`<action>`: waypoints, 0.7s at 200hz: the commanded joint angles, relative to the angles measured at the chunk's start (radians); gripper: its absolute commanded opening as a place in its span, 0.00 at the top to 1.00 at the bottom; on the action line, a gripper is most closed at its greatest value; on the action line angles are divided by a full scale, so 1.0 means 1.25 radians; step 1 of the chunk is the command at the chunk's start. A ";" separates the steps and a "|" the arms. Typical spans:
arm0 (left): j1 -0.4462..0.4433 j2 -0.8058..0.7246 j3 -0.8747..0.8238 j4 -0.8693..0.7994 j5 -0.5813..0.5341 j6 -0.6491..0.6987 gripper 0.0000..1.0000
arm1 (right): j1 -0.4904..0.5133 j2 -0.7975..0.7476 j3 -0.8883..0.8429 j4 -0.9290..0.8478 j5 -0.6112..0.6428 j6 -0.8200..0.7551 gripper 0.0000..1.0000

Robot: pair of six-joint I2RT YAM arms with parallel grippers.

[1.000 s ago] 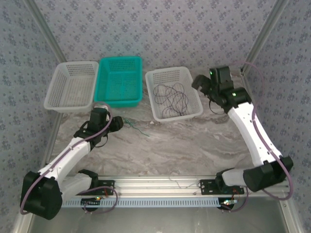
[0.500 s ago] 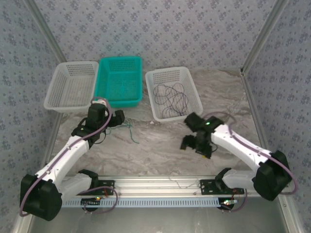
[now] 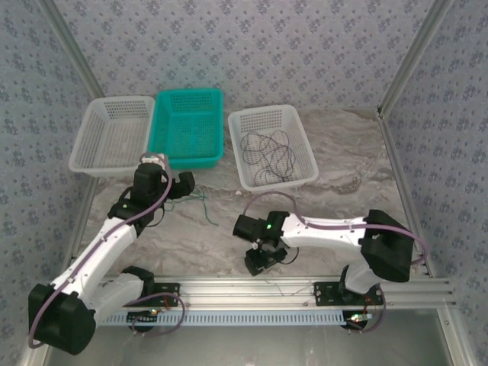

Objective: Untangle the cables

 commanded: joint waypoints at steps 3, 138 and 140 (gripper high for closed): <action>-0.003 -0.013 -0.003 -0.003 0.026 -0.001 0.01 | -0.004 0.025 0.026 -0.006 0.066 -0.043 0.90; -0.002 -0.181 0.080 -0.076 -0.012 -0.016 0.01 | -0.397 -0.085 0.617 0.343 -0.083 -0.203 1.00; -0.002 -0.182 0.083 -0.080 -0.013 -0.015 0.01 | -0.399 -0.075 0.629 0.349 -0.083 -0.200 1.00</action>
